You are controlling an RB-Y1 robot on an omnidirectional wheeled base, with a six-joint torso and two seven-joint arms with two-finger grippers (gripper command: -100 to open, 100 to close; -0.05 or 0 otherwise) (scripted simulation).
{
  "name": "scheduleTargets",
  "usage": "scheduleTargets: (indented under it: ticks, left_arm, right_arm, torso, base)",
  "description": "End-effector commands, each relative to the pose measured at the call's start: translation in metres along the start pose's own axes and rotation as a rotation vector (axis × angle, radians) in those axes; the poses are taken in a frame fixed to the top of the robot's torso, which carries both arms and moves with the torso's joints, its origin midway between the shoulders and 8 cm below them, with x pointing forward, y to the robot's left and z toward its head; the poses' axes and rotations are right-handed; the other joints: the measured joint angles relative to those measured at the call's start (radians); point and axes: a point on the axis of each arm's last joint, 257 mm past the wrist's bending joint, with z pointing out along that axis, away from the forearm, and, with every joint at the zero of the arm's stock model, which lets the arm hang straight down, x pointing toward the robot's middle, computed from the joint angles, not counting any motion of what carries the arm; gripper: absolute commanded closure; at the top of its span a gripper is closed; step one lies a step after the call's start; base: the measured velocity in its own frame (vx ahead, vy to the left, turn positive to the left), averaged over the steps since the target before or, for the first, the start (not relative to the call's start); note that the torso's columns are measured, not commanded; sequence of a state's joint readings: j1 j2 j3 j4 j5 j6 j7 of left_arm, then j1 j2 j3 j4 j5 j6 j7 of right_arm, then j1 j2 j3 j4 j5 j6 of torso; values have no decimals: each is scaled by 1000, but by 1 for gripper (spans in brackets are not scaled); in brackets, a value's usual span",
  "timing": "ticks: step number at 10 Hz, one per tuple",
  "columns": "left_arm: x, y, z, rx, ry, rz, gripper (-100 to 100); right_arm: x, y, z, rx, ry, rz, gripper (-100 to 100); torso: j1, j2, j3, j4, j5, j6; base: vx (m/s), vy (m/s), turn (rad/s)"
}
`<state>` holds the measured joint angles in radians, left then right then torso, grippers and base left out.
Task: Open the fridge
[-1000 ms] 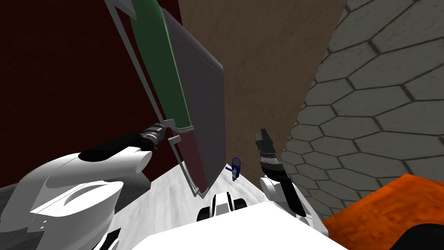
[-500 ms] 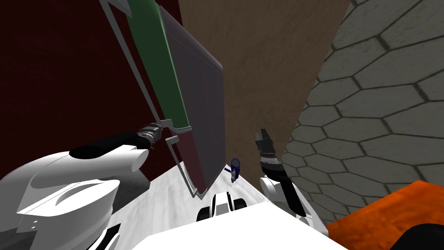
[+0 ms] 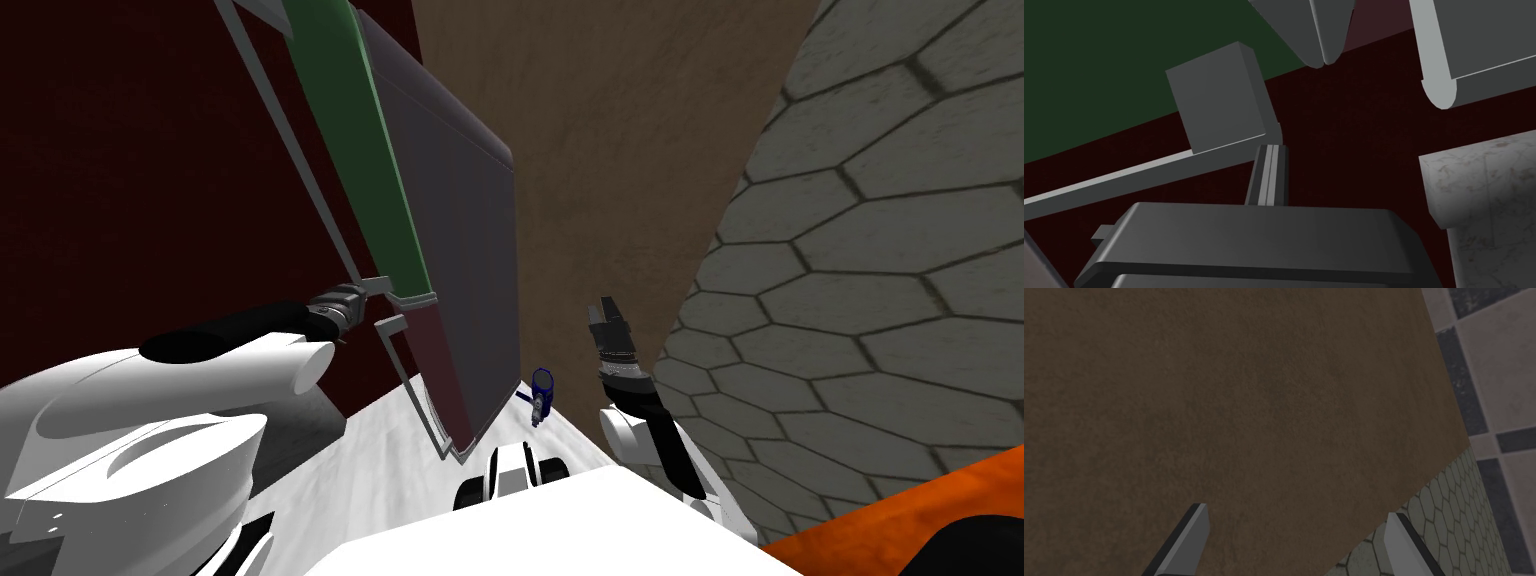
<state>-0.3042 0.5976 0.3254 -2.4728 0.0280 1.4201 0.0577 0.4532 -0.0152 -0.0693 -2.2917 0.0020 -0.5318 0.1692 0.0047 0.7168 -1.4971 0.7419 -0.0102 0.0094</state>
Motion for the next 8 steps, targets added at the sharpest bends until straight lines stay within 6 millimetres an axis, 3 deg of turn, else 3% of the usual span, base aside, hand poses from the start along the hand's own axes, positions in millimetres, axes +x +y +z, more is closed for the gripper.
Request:
scheduleTargets:
  ticks: [1,4,8]
  left_arm:
    - [-11,-22,-1,46,-29,-7,-100]
    - [-14,-22,-1,40,-35,-9,-100]
    - [-34,-20,-2,-1,-76,-29,-100]
  right_arm:
    - [0,0,0,0,0,0,0]
    - [0,0,0,0,0,0,0]
    - [0,0,0,0,0,0,0]
  torso:
    - [-1,-1,-1,1,-2,0]
    - [-1,-1,0,-1,1,-1]
    - [9,-3,4,-14,16,-4]
  base:
    - [8,-6,-2]
    - [12,-12,11]
    - [65,-53,36]
